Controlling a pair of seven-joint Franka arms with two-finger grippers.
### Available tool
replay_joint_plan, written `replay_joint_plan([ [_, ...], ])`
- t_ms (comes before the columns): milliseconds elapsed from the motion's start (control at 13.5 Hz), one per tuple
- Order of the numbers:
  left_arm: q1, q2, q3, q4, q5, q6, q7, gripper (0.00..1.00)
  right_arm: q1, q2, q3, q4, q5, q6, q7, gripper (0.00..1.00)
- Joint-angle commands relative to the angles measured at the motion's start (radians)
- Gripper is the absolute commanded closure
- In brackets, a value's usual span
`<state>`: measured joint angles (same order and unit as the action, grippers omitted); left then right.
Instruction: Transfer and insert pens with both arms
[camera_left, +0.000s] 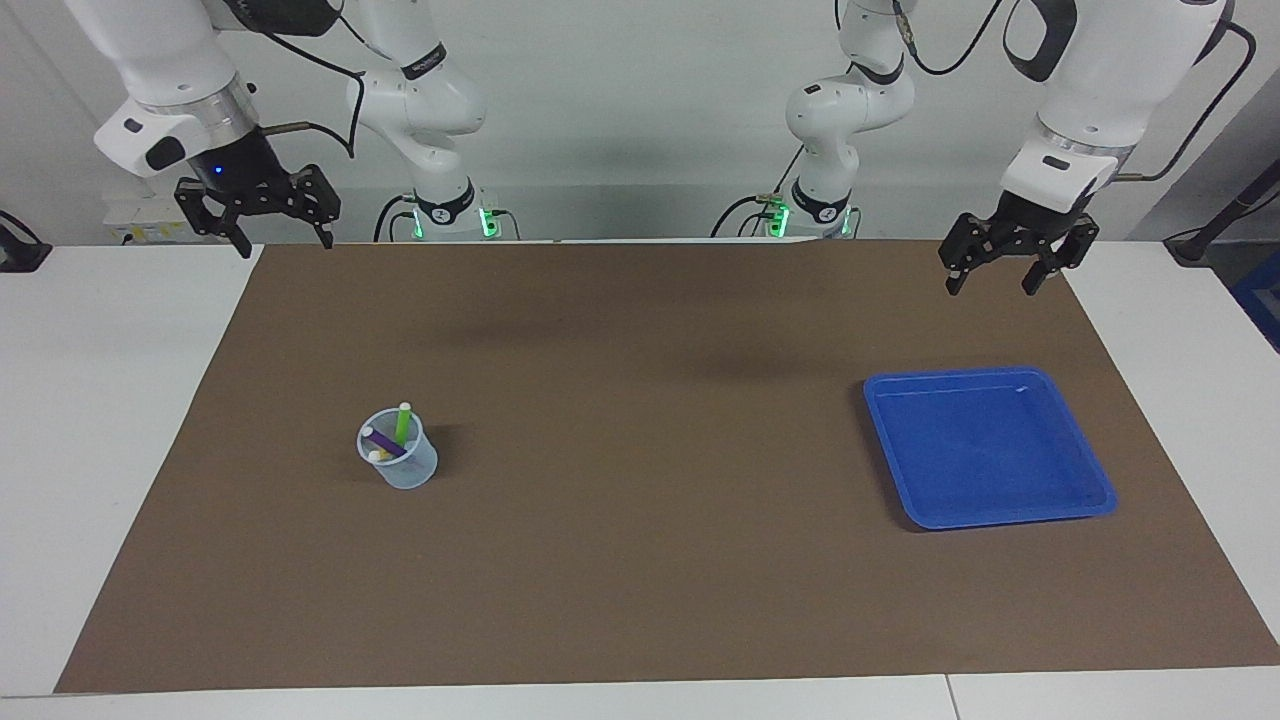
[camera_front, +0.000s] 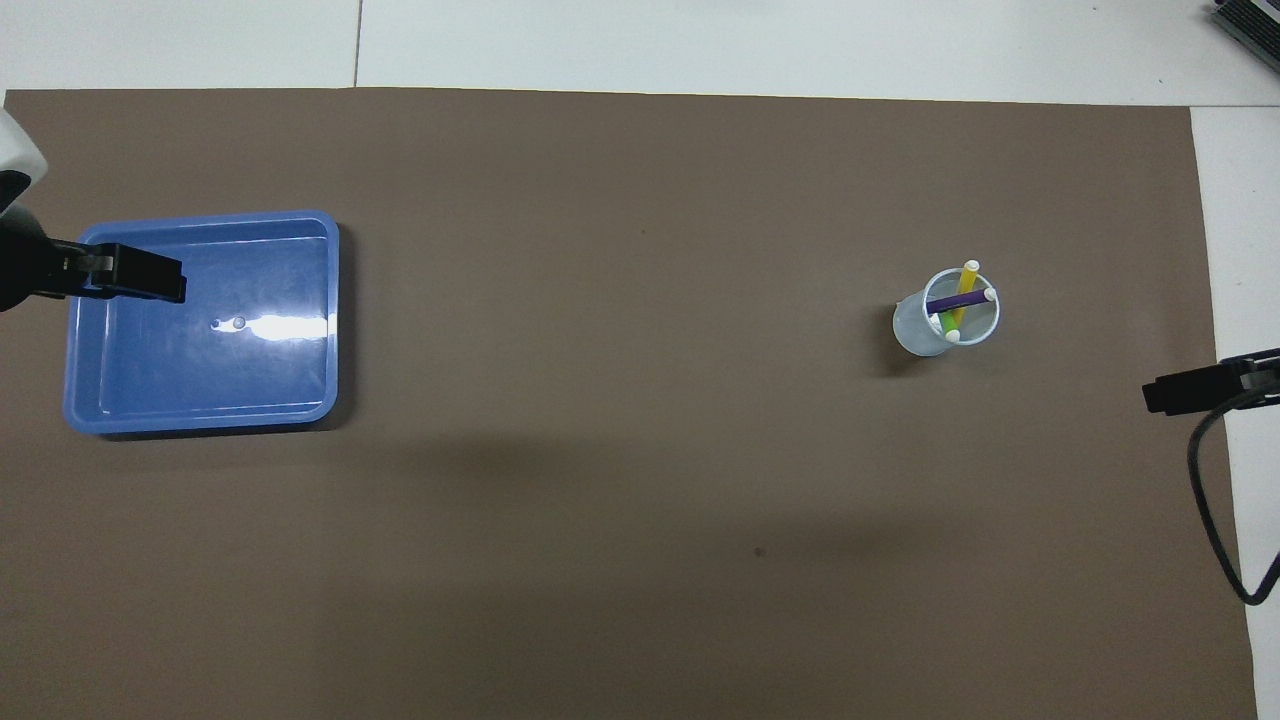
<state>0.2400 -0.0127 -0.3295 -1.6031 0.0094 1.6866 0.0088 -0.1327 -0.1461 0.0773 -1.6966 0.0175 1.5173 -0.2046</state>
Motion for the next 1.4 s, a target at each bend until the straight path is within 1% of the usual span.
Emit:
replay_joint_plan([
  [0, -0.005, -0.027, 0.009, -0.026, -0.011, -0.007, 0.002, 0.0, -0.001, -0.023, 0.003, -0.009, 0.025, -0.028, -0.009, 0.0],
  [148, -0.005, -0.027, 0.009, -0.026, -0.011, -0.007, 0.002, 0.0, -0.001, -0.027, 0.003, -0.011, 0.039, -0.028, -0.048, 0.0],
  [370, -0.005, -0.027, 0.009, -0.026, -0.011, -0.007, 0.002, 0.0, 0.002, -0.021, 0.006, -0.003, 0.047, -0.026, -0.045, 0.0],
  [591, -0.005, -0.027, 0.01, -0.026, -0.011, -0.007, 0.0, 0.0, 0.002, 0.022, 0.03, 0.041, 0.053, -0.025, -0.039, 0.0],
  [813, -0.005, -0.027, 0.009, -0.026, -0.011, -0.007, 0.0, 0.0, 0.002, 0.051, 0.044, 0.057, 0.104, -0.023, -0.018, 0.0],
  [1330, -0.005, -0.027, 0.009, -0.026, -0.011, -0.007, 0.002, 0.0, -0.001, 0.045, 0.044, 0.045, 0.088, -0.031, -0.026, 0.0],
])
